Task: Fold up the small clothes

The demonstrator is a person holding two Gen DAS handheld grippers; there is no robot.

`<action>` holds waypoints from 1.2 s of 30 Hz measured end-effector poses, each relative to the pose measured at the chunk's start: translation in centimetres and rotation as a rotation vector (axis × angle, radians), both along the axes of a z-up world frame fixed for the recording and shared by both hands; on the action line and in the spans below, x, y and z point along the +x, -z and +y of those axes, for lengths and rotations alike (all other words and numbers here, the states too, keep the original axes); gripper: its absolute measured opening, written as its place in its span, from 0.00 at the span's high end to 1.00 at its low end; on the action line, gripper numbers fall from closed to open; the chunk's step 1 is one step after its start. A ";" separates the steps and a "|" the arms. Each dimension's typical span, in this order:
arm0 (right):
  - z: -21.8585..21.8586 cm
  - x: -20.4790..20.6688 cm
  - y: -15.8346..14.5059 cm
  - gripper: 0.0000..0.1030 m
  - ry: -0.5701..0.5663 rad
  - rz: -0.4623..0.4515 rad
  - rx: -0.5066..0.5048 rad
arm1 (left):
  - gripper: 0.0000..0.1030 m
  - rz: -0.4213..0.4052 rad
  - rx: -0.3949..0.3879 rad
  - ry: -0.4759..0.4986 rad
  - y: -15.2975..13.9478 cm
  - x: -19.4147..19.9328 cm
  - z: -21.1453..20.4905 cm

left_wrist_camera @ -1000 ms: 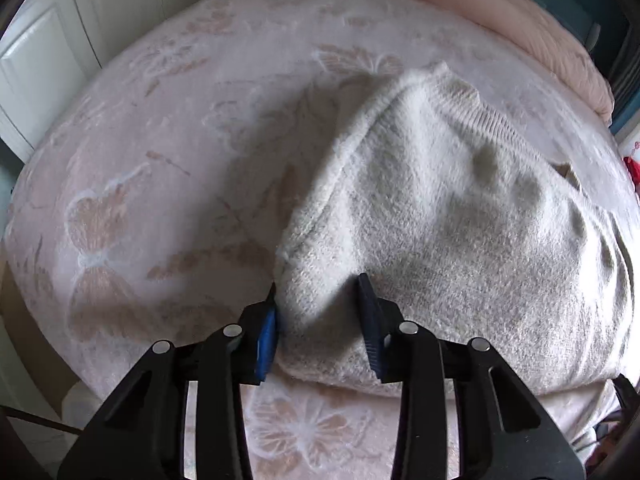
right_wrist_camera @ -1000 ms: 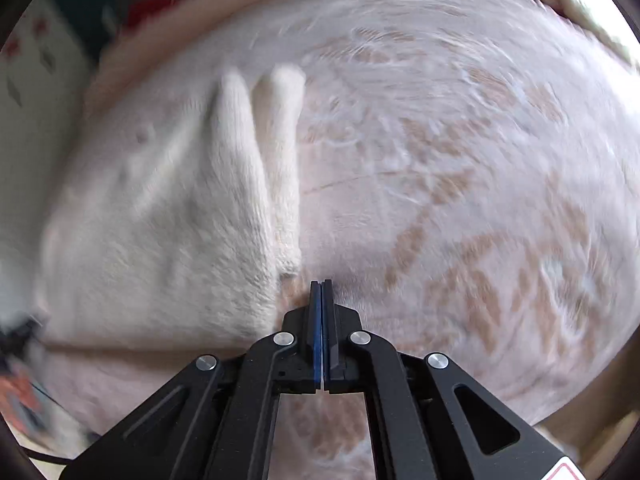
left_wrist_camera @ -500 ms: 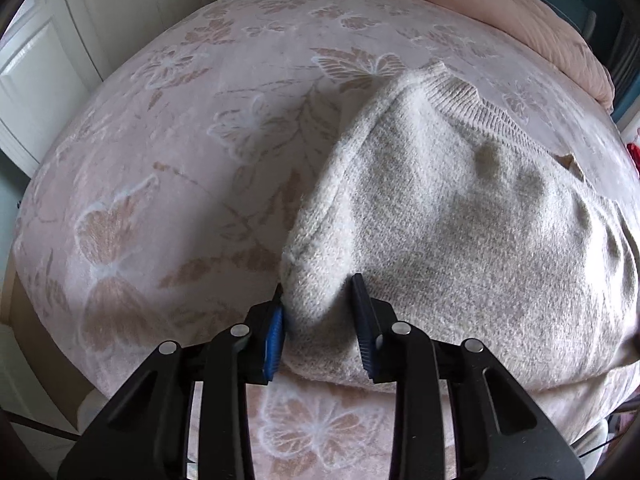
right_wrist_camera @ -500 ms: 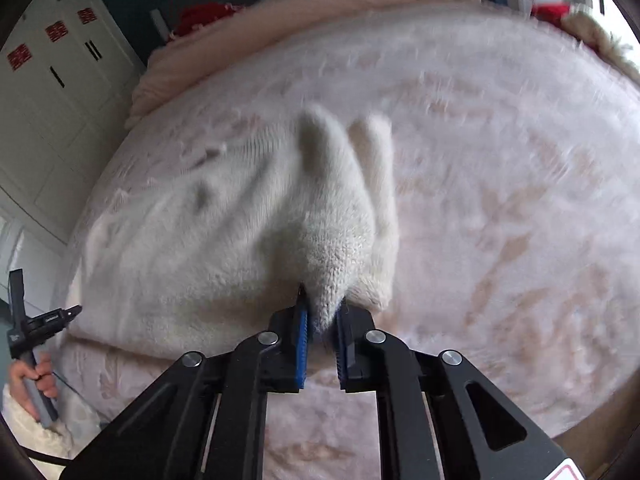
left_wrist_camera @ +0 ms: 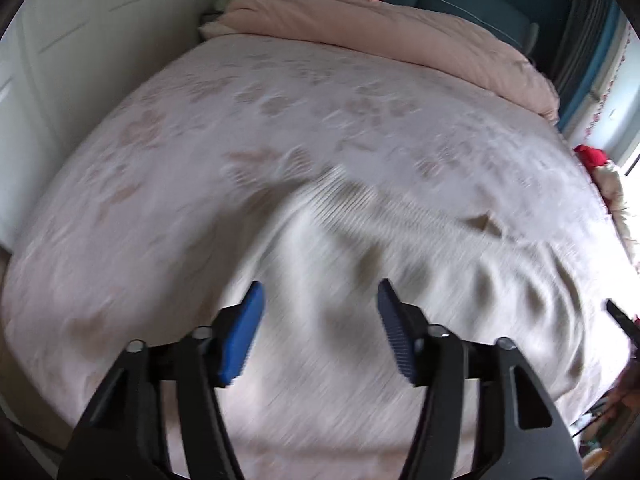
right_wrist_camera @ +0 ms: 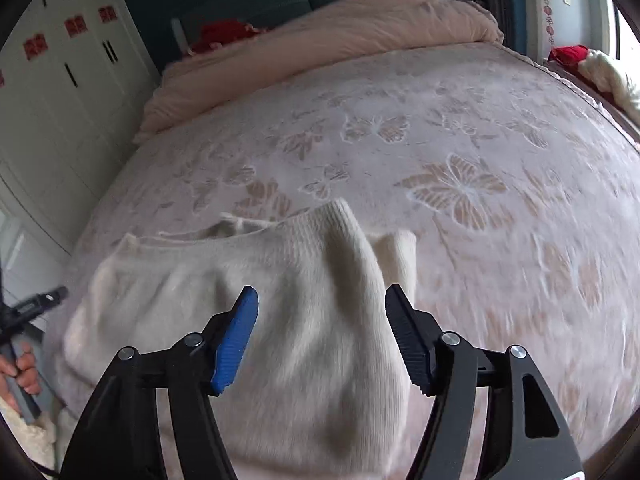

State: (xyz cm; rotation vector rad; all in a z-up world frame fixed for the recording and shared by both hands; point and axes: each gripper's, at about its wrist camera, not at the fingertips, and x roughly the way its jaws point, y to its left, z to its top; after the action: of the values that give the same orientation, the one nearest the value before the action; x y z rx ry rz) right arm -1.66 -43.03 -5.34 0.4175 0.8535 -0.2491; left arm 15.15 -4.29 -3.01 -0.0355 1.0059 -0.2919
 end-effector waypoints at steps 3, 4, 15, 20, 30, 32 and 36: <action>-1.3 5.0 2.6 0.37 0.020 0.074 0.022 | 0.34 0.020 0.023 -0.021 1.4 3.8 -2.5; -1.7 6.5 4.1 0.37 0.032 0.119 0.014 | 0.34 0.045 0.029 -0.026 2.4 5.1 -3.0; -2.2 8.4 1.8 0.88 0.003 0.020 -0.018 | 1.00 0.081 0.099 -0.081 5.4 10.0 -2.8; -3.3 9.7 6.1 0.81 0.045 0.151 0.023 | 0.99 0.099 0.147 -0.078 6.9 10.6 -2.8; 3.9 7.6 6.4 0.81 -0.112 0.140 -0.026 | 0.75 0.119 0.133 0.054 8.2 4.0 -6.2; 4.6 7.5 4.4 0.79 -0.087 0.132 -0.065 | 0.75 0.089 0.122 0.027 7.9 3.6 -5.8; 8.2 5.6 -0.5 0.80 -0.185 0.001 0.002 | 0.64 0.086 0.003 -0.029 4.1 1.4 -2.4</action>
State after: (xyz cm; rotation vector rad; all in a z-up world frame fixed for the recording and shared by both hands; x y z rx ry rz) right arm 3.94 -34.83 -4.86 0.3374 0.8877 -0.0774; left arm 16.59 -6.66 -7.07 -0.0596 1.0902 -0.2644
